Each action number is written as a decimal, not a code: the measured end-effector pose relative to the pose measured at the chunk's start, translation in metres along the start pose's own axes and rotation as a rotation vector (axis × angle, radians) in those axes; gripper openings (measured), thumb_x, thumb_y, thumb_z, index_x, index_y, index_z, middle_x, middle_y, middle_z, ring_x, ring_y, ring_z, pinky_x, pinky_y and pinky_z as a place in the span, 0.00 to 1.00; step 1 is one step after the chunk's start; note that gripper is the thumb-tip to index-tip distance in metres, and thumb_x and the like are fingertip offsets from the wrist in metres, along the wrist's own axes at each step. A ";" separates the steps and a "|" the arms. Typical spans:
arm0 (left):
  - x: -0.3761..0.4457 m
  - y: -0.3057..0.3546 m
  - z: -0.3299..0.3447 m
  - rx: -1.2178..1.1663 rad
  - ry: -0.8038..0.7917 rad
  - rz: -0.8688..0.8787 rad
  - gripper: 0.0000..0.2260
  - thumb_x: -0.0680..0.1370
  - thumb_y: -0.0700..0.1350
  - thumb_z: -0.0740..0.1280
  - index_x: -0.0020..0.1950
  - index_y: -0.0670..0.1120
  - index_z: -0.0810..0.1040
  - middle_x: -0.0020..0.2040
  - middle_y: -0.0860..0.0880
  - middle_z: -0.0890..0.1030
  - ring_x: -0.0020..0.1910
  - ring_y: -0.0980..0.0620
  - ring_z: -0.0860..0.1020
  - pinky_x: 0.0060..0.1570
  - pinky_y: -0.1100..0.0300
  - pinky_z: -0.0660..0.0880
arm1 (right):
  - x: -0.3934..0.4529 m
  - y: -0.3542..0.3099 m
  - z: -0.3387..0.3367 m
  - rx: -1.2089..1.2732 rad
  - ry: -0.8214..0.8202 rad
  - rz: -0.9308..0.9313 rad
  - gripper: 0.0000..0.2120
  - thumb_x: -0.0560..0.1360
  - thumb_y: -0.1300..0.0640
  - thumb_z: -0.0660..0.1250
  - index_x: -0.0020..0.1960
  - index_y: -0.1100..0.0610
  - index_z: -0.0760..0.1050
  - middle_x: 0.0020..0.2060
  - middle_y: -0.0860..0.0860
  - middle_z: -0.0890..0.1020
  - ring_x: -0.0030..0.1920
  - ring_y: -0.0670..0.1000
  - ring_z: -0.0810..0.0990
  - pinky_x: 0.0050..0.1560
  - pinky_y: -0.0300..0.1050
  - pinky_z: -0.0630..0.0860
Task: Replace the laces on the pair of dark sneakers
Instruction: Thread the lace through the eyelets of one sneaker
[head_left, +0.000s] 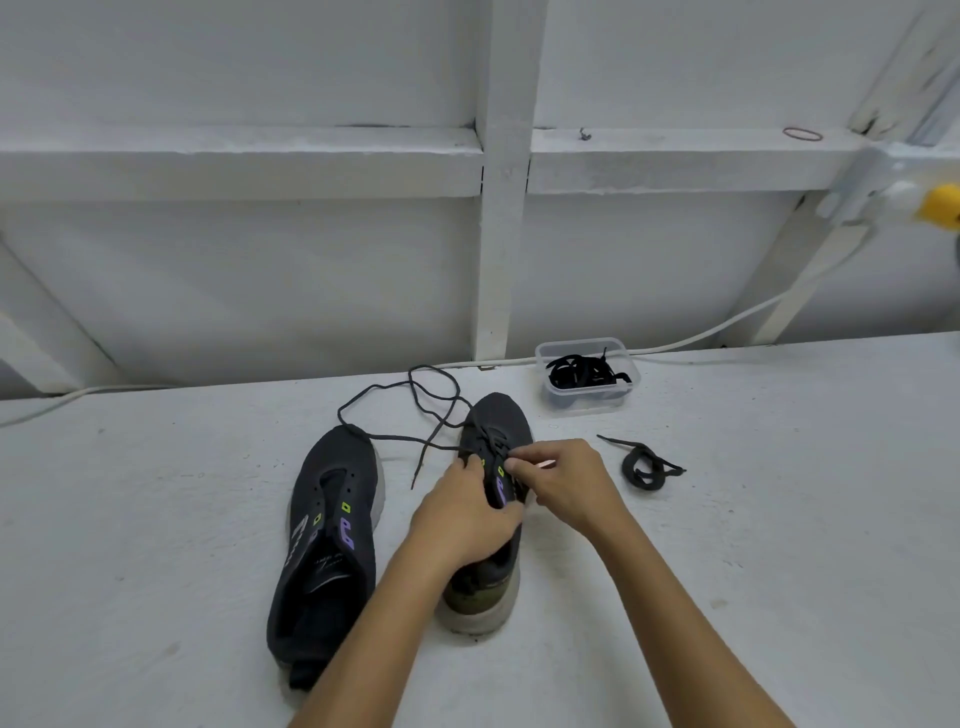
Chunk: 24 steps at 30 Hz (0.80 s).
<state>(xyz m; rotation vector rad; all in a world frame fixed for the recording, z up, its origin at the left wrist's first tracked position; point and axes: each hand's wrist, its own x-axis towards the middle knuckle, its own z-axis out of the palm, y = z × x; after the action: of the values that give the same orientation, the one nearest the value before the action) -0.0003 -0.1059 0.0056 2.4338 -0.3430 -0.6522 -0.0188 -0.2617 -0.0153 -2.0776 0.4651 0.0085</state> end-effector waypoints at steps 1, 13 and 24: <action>0.001 0.001 0.002 0.040 -0.007 -0.009 0.32 0.77 0.57 0.66 0.77 0.45 0.63 0.75 0.46 0.67 0.71 0.45 0.69 0.68 0.49 0.70 | 0.003 0.000 0.001 -0.033 0.006 -0.031 0.06 0.74 0.52 0.76 0.51 0.49 0.87 0.39 0.38 0.84 0.39 0.36 0.81 0.43 0.31 0.76; 0.002 0.001 0.008 0.107 -0.077 0.003 0.42 0.78 0.55 0.65 0.82 0.43 0.45 0.82 0.45 0.51 0.77 0.44 0.61 0.73 0.50 0.65 | 0.024 -0.013 0.003 -0.445 -0.039 -0.295 0.04 0.82 0.54 0.61 0.50 0.53 0.72 0.40 0.46 0.77 0.39 0.49 0.76 0.38 0.47 0.72; 0.005 -0.003 0.009 0.064 -0.062 -0.021 0.45 0.75 0.61 0.69 0.82 0.44 0.48 0.81 0.45 0.54 0.76 0.45 0.63 0.73 0.49 0.65 | 0.016 0.012 0.010 -0.147 0.078 -0.216 0.02 0.76 0.54 0.72 0.46 0.47 0.81 0.41 0.42 0.83 0.40 0.37 0.79 0.40 0.28 0.70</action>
<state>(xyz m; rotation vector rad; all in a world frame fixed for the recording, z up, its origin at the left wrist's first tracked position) -0.0005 -0.1097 -0.0050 2.4847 -0.3688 -0.7378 -0.0062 -0.2640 -0.0341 -2.2693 0.2925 -0.1708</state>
